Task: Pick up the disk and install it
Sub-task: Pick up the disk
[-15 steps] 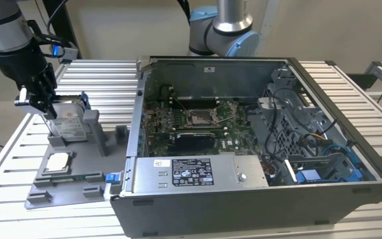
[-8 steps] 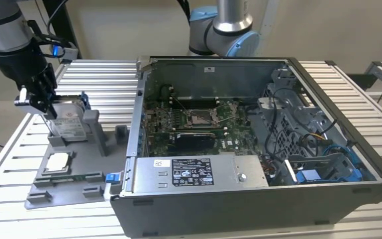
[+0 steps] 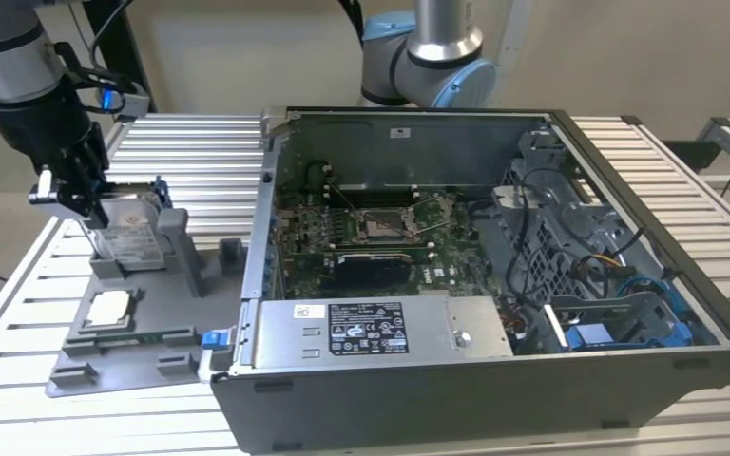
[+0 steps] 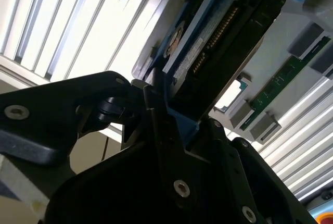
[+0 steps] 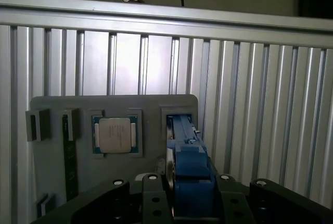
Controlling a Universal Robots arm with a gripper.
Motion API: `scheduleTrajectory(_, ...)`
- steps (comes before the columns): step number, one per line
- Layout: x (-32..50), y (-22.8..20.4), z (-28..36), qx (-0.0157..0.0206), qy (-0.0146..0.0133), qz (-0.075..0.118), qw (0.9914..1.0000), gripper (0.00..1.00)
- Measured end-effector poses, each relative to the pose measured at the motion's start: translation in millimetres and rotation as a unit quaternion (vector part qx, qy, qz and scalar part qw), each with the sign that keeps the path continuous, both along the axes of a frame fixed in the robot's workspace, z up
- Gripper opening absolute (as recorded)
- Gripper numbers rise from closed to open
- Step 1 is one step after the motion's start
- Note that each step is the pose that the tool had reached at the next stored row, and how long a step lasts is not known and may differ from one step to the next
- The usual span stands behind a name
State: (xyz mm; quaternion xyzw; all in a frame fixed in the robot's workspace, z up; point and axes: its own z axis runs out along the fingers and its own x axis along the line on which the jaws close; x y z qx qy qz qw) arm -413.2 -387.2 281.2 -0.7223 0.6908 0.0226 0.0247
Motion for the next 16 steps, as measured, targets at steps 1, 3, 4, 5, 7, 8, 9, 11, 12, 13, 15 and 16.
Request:
scheduleTrajectory(1, 0.0, 0.0, 0.0, 0.0000, 0.0001, 0.000, 1.00000, 0.00)
scheduleTrajectory(3, 0.1, 0.0, -0.1, 0.0000, 0.0001, 0.000, 1.00000, 0.00)
scheduleTrajectory(4, 0.1, 0.0, -0.1, 0.0000, 0.0001, 0.000, 1.00000, 0.00)
scheduleTrajectory(5, 0.1, 0.0, -0.1, 0.0000, 0.0001, 0.000, 1.00000, 0.00)
scheduleTrajectory(7, 0.1, 0.0, -0.1, 0.0000, 0.0001, 0.000, 1.00000, 0.00)
scheduleTrajectory(8, 0.1, 0.0, -0.1, 0.0000, 0.0001, 0.000, 1.00000, 0.00)
scheduleTrajectory(9, 0.1, 0.0, -0.1, 0.0000, 0.0002, 0.000, 1.00000, 0.00)
scheduleTrajectory(11, 0.1, 0.0, 0.8, 0.0001, 0.0001, 0.000, 1.00000, 0.00)
scheduleTrajectory(12, 0.1, 0.0, 2.5, 0.0001, 0.0001, 0.000, 1.00000, 0.00)
scheduleTrajectory(13, 0.1, 0.0, 4.6, 0.0000, 0.0002, 0.000, 1.00000, 0.00)
scheduleTrajectory(15, 0.1, 0.0, 9.4, 0.0000, 0.0001, 0.000, 1.00000, 0.00)
scheduleTrajectory(16, 0.1, 0.0, 12.0, 0.0001, 0.0001, 0.000, 1.00000, 0.00)
